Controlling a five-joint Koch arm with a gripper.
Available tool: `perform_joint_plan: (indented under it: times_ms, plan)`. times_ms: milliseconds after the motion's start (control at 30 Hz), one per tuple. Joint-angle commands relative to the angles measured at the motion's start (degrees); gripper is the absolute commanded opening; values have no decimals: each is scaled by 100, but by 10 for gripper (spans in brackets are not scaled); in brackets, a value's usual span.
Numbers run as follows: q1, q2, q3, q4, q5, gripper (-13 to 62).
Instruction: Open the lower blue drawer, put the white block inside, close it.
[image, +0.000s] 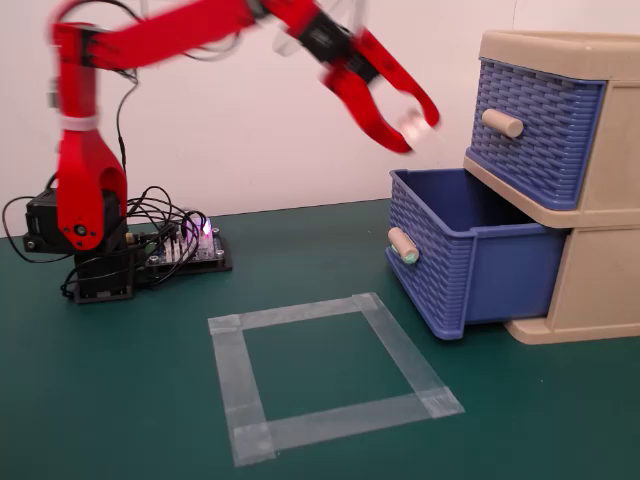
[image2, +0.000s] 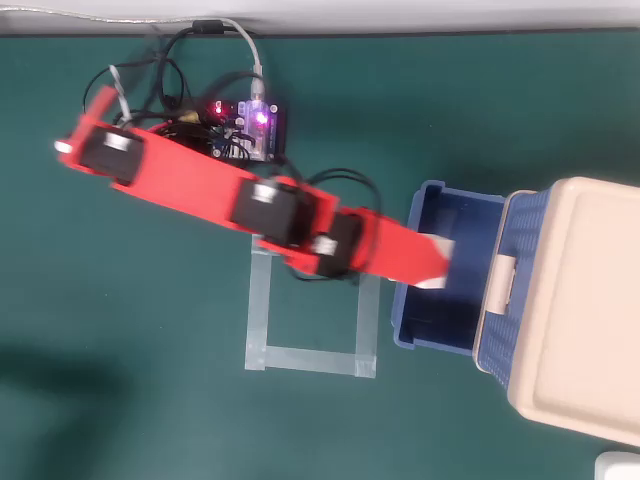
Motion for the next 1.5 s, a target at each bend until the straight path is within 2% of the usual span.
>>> perform_joint_plan:
  times_ms: [0, 233, 267, 300, 367, 433, 533, 633, 700, 800, 933, 1100, 1467]
  plan:
    - [-193, -316, -545, -62, 141, -79]
    - [-396, -747, -958, 44, 141, -70]
    - [-396, -747, -949, 35, 141, -27]
    - [-396, -747, -958, 26, 149, 91]
    - [-404, -729, -958, 26, 185, 265]
    - [-396, -650, -958, 53, 202, 333]
    - [-396, -114, -940, 299, 185, 336]
    - [-369, 738, -870, 1635, 88, 337]
    - [-360, 1195, -800, 2883, -334, 337]
    - [-272, 1266, -650, 4096, -1441, 336]
    - [26, 404, -290, 3823, -1925, 336]
    - [53, -800, -782, 2848, -1925, 337]
    - [-246, -3261, -3401, 861, -1898, 337]
